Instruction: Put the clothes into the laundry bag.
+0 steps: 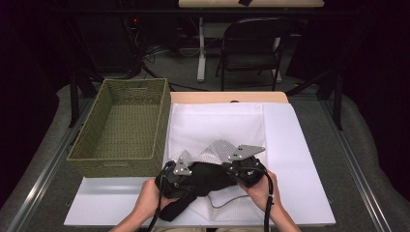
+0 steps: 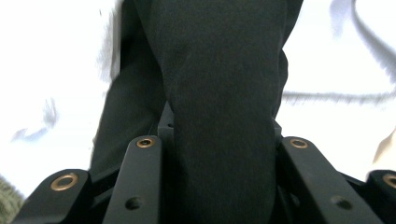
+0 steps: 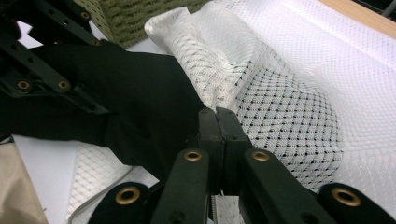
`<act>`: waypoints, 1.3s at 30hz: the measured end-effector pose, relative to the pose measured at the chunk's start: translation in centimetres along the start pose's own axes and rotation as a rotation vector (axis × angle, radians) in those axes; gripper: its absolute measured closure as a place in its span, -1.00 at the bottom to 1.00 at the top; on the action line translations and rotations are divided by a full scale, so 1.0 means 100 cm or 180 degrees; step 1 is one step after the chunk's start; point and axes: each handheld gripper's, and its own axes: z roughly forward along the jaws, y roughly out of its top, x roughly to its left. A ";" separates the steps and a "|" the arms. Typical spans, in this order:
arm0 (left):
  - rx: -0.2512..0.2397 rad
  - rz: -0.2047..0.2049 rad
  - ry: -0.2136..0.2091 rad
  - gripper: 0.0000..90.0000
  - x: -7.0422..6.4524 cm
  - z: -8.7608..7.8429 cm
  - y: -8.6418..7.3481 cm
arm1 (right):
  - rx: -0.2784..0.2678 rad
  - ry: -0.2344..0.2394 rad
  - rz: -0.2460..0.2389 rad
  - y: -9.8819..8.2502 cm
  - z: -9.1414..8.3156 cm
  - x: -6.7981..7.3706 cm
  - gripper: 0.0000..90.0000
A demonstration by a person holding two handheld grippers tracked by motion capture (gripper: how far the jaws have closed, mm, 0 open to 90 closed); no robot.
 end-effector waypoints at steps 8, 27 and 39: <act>-0.0147 -0.0221 0.0159 0.46 0.000 0.010 0.025 | -0.0135 0.0037 0.0040 0.006 -0.006 0.003 1.00; 0.0016 0.0027 0.0048 -0.66 0.002 -0.010 0.013 | -0.0006 0.0083 0.0109 -0.004 0.001 -0.003 1.00; 0.0263 0.0109 -0.0097 -0.49 -0.005 0.010 -0.012 | -0.0001 0.0048 0.0113 -0.003 -0.001 -0.004 1.00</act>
